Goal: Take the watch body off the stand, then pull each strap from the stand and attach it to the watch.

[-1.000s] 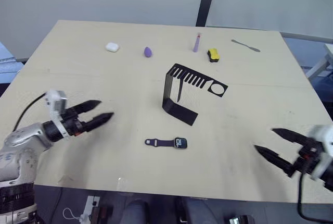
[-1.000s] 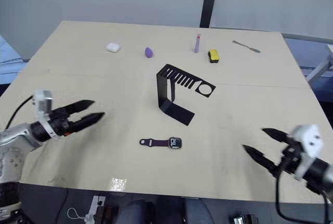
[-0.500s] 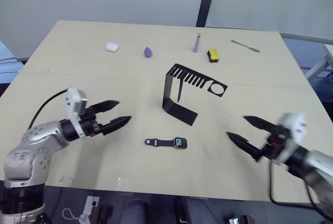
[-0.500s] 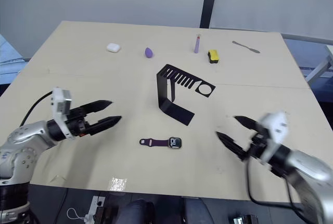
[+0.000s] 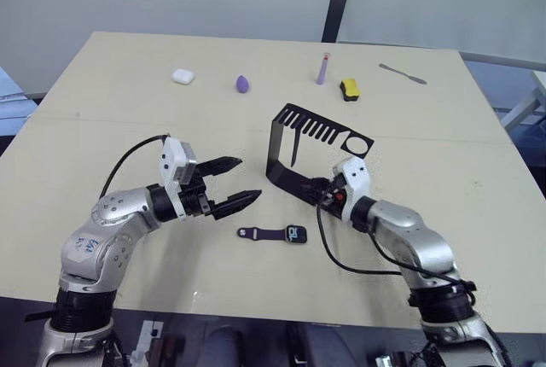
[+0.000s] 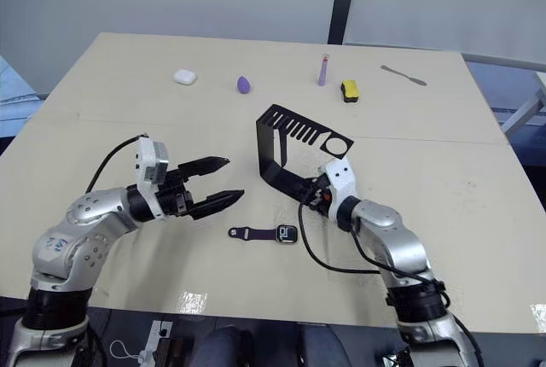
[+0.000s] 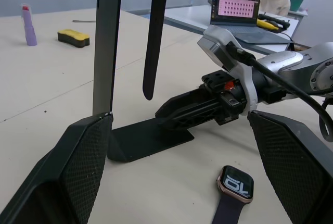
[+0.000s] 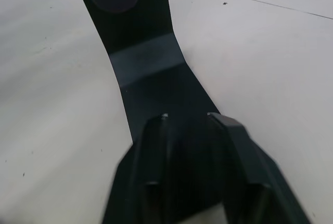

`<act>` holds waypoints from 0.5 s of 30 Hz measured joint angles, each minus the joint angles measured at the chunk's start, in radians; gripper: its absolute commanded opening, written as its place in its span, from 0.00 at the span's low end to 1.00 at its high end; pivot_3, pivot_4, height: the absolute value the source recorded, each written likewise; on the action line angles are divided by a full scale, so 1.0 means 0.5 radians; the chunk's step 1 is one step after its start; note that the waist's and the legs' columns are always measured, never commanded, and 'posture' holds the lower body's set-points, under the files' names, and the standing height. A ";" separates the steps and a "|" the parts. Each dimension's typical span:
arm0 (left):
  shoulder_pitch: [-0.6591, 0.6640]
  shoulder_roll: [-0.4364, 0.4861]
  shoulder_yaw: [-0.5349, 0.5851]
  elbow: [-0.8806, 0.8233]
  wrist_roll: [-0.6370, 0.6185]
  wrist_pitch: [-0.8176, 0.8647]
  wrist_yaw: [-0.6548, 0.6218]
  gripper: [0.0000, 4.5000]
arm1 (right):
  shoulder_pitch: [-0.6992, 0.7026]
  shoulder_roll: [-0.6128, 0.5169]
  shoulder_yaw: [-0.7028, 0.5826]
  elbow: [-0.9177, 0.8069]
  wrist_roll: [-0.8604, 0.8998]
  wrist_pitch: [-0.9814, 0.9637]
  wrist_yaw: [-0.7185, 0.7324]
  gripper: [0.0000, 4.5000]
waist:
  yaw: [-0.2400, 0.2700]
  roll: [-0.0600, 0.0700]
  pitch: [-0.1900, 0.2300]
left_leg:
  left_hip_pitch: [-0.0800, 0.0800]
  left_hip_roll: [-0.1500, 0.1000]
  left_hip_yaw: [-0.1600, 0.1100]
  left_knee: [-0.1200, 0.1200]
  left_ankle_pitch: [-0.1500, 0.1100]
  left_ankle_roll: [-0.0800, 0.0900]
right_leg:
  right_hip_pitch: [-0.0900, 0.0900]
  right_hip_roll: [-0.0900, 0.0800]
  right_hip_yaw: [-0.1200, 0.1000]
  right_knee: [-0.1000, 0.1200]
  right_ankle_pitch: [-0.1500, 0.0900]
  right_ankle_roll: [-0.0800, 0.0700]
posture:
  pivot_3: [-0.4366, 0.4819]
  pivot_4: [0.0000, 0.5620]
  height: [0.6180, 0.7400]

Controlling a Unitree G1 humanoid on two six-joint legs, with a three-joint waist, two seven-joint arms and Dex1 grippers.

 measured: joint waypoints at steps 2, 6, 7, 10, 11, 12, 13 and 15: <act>-0.003 -0.030 -0.002 -0.042 -0.005 0.006 0.028 1.00 | -0.006 -0.002 0.004 0.043 -0.029 0.016 -0.001 0.01 | 0.000 0.000 0.000 | 0.000 0.000 0.000 0.000 0.000 0.000 | 0.000 0.000 0.000 0.000 0.000 0.000 | 0.48 0.27 1.00; -0.007 -0.078 -0.076 -0.143 0.004 0.017 0.106 1.00 | -0.031 -0.021 0.020 0.048 -0.065 0.086 -0.001 0.01 | 0.000 0.000 -0.001 | 0.002 0.000 0.000 0.000 0.000 0.000 | 0.002 0.000 0.000 0.000 0.000 0.000 | 0.48 0.27 1.00; -0.009 -0.110 -0.121 -0.177 0.022 0.020 0.140 1.00 | -0.030 -0.025 0.026 0.043 -0.079 0.089 -0.001 0.01 | 0.001 -0.001 -0.002 | 0.002 0.000 0.000 0.000 0.000 0.000 | 0.003 0.000 0.000 0.000 0.000 0.000 | 0.48 0.27 1.00; -0.018 -0.136 -0.247 -0.212 0.143 -0.011 0.207 1.00 | -0.026 -0.024 0.033 0.029 -0.109 0.093 -0.004 0.01 | 0.001 -0.002 -0.003 | 0.003 0.000 0.000 0.000 0.000 0.000 | 0.003 0.000 0.000 -0.001 0.000 0.000 | 0.48 0.27 1.00; -0.034 -0.167 -0.283 -0.205 0.215 -0.035 0.256 1.00 | -0.020 -0.023 0.031 0.023 -0.111 0.096 -0.007 0.01 | 0.002 -0.002 -0.003 | 0.003 0.000 0.000 0.001 0.000 0.000 | 0.003 0.000 0.000 -0.002 0.000 0.000 | 0.48 0.27 1.00; -0.056 -0.223 -0.307 -0.190 0.264 -0.048 0.310 0.88 | -0.016 -0.023 0.029 0.019 -0.112 0.099 -0.014 0.00 | 0.005 -0.002 -0.003 | 0.003 0.000 0.000 0.001 0.000 0.000 | 0.004 0.000 0.000 -0.002 0.000 0.000 | 0.48 0.27 1.00; -0.077 -0.284 -0.331 -0.180 0.299 -0.055 0.358 0.81 | -0.014 -0.019 0.030 0.017 -0.115 0.101 -0.019 0.00 | 0.007 -0.004 -0.004 | 0.003 0.000 0.000 0.001 0.000 0.000 | 0.004 0.000 0.000 -0.002 0.000 0.000 | 0.48 0.27 1.00; -0.102 -0.349 -0.395 -0.174 0.342 -0.061 0.411 0.61 | -0.015 -0.008 0.032 0.016 -0.118 0.102 -0.022 0.00 | 0.008 -0.005 -0.005 | 0.003 0.000 0.000 0.001 0.000 0.000 | 0.004 0.000 0.000 -0.002 0.000 0.000 | 0.48 0.27 1.00</act>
